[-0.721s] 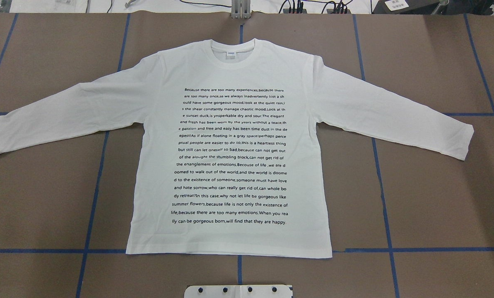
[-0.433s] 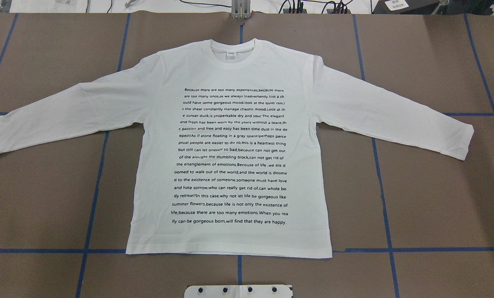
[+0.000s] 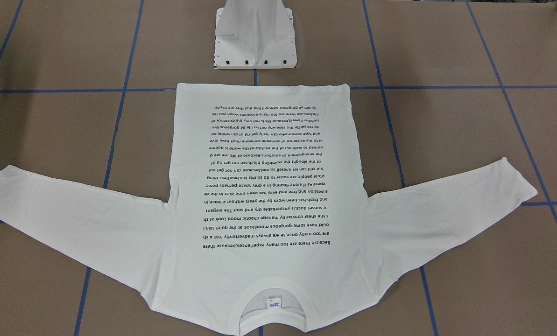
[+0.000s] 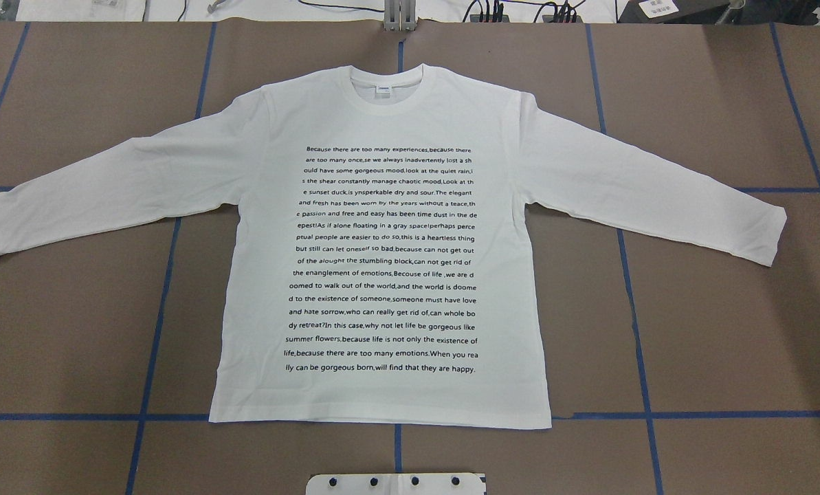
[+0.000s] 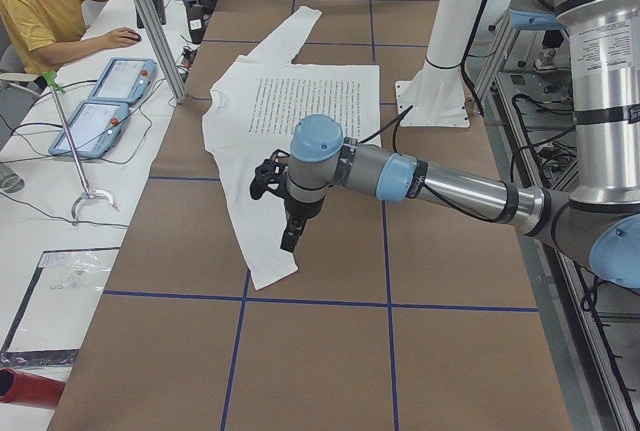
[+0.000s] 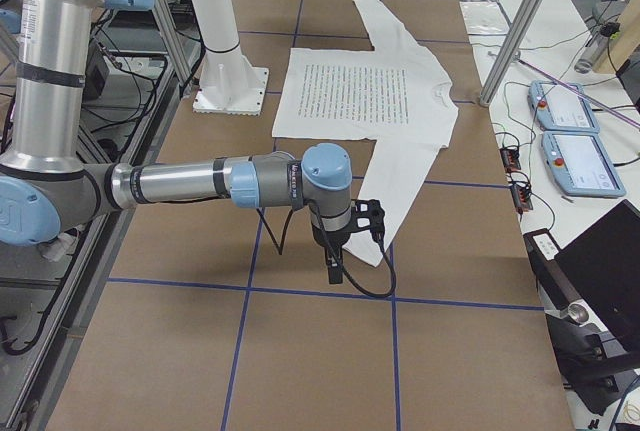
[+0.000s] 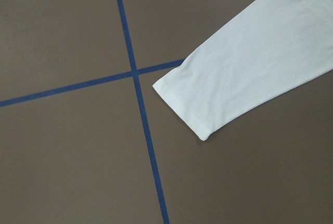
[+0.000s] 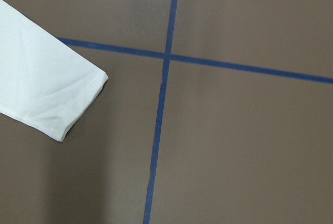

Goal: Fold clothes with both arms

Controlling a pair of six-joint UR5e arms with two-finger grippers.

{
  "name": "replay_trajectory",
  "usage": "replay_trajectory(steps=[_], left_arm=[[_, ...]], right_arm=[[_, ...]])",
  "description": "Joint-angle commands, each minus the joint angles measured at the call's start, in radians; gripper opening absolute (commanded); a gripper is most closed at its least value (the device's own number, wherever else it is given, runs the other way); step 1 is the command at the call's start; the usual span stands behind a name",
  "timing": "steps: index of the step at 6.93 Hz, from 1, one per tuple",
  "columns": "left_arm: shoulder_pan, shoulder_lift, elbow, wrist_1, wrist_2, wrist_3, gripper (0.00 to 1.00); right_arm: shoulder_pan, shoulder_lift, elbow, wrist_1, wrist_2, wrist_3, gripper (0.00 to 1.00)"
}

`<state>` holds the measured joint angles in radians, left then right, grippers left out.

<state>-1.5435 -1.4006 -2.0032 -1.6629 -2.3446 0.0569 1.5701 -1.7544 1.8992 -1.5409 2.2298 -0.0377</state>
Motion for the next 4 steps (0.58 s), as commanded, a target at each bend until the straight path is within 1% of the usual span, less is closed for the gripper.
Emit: replay_trajectory(steps=[1,2,3,4], left_arm=[[0.000,-0.094,0.103,-0.316,0.008,-0.006,1.00],[0.000,-0.095,0.141,-0.371,0.008,-0.008,1.00],[0.000,-0.095,0.138,-0.374,0.007,-0.008,1.00],[-0.003,-0.089,0.129,-0.374,0.005,-0.008,1.00]], right_arm=[[-0.002,0.035,-0.069,0.169,0.045,0.013,1.00],[-0.002,0.036,-0.100,0.177,0.095,0.009,1.00],[-0.046,0.027,-0.118,0.262,0.077,0.066,1.00],[-0.120,0.026,-0.164,0.404,0.065,0.266,1.00]])
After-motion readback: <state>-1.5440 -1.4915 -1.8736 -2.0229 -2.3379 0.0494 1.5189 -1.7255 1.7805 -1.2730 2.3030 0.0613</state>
